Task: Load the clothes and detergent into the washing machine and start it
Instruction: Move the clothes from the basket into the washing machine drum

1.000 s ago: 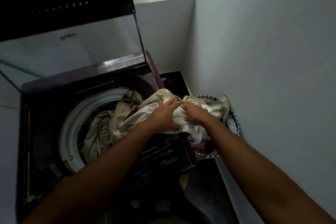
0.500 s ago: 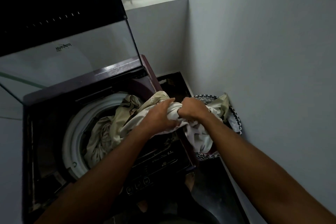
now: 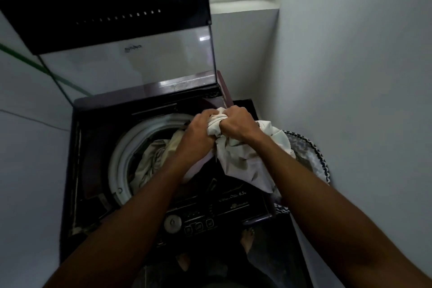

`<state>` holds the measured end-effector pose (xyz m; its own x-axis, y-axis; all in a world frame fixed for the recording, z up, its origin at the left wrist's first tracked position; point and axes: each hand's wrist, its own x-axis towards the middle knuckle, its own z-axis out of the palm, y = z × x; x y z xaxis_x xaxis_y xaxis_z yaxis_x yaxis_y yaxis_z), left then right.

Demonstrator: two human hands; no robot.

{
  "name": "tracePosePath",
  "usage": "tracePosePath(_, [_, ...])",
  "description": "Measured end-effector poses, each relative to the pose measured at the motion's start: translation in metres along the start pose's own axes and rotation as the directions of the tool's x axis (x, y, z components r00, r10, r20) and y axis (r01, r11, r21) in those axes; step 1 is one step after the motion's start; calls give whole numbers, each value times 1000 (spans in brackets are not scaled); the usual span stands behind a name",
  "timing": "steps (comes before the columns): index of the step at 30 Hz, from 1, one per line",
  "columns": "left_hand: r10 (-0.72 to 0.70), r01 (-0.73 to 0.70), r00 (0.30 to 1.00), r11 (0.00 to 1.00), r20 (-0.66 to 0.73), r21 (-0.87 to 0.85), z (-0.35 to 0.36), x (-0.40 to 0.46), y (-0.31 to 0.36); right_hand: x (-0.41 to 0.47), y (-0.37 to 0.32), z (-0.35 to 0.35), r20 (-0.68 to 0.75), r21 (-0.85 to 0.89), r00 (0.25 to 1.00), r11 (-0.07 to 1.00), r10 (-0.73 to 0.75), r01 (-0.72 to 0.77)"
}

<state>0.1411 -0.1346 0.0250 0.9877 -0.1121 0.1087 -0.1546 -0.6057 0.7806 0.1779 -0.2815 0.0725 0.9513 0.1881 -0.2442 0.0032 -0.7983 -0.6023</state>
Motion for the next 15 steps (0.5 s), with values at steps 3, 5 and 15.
tracePosePath(3, [-51,51,993,999,-103,-4,-28,-6,-11,5,-28,18,-37,40,994,994,-104,105])
tracePosePath(5, [-85,86,986,996,-141,2,-43,-11,-13,9,-42,30,-73,45,988,990,-134,137])
tracePosePath(15, [-171,197,940,979,-294,58,-90,-61,-67,11,-92,111,-44,120,977,969,-211,215])
